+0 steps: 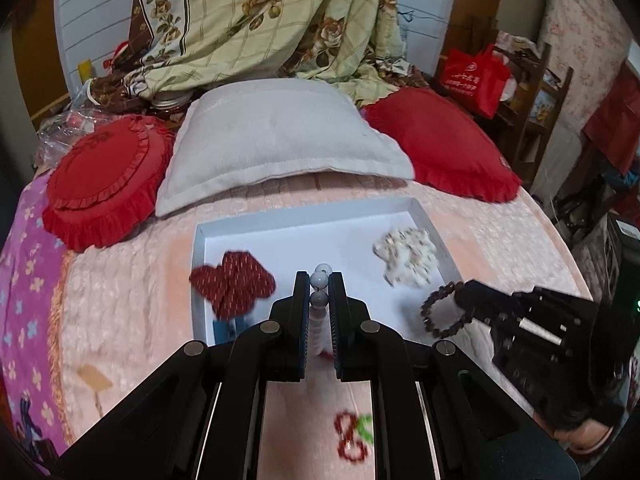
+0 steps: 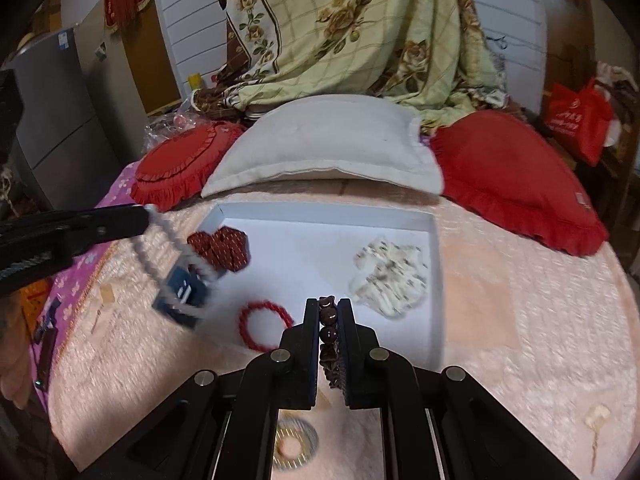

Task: Organize jewelry
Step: 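Carry both bracelets into the white tray and open both tools to release, then move the left tool to the dark red bead bracelet while the right tool reaches the gold coil bracelet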

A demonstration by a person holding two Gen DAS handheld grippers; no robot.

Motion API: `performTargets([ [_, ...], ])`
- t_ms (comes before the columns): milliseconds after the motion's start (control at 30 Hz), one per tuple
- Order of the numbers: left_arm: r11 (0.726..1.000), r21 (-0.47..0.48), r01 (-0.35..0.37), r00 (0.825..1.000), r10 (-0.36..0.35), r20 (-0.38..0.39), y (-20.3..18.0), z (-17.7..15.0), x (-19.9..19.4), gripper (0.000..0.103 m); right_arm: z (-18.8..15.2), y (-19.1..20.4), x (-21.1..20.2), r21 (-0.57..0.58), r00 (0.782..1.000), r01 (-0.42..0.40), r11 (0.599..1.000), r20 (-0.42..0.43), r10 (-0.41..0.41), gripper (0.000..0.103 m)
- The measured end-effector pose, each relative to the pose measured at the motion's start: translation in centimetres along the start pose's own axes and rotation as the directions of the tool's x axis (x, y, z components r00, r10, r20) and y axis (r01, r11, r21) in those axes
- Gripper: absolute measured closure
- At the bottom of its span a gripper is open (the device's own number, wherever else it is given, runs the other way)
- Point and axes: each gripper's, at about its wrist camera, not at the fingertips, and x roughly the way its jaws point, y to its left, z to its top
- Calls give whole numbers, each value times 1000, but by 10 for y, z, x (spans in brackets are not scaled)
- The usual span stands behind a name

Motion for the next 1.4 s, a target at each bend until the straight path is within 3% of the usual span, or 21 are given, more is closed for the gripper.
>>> performTargets([
  [200,998,-64,10,997,-15,-78,12,30,68,95,38,-11,63,94,995,-63,994,-67,70,95],
  [400,998,-59,1,994,-8,-110,18,43,116,95,62,-29,113,203,987,-104,974,-98,126,95],
  [700,990,-106,-96,983,77,-169,54,36,161,95,54,-51,157,213,984,-25,977,-169,62,95],
  [867,990,-124,-70,980,45,-191,58,32,170,91,48,-56,166,211,979,-7,978,-197,49,95],
  [900,991,-123,-59,981,34,-193,56,32,170,86,48,-55,165,207,978,-2,978,-203,45,94],
  [1000,993,-110,-45,984,25,-177,49,31,162,69,54,-50,157,186,983,9,983,-184,25,78],
  [1067,993,-108,-39,986,21,-163,48,30,152,69,56,-48,145,174,988,20,985,-156,8,70],
  [1233,990,-139,-20,991,0,-137,47,23,114,69,51,-46,108,154,993,17,988,-117,1,69],
  [1400,992,-100,-83,994,75,-85,39,-2,55,69,27,-41,62,143,995,7,990,-95,7,68],
])
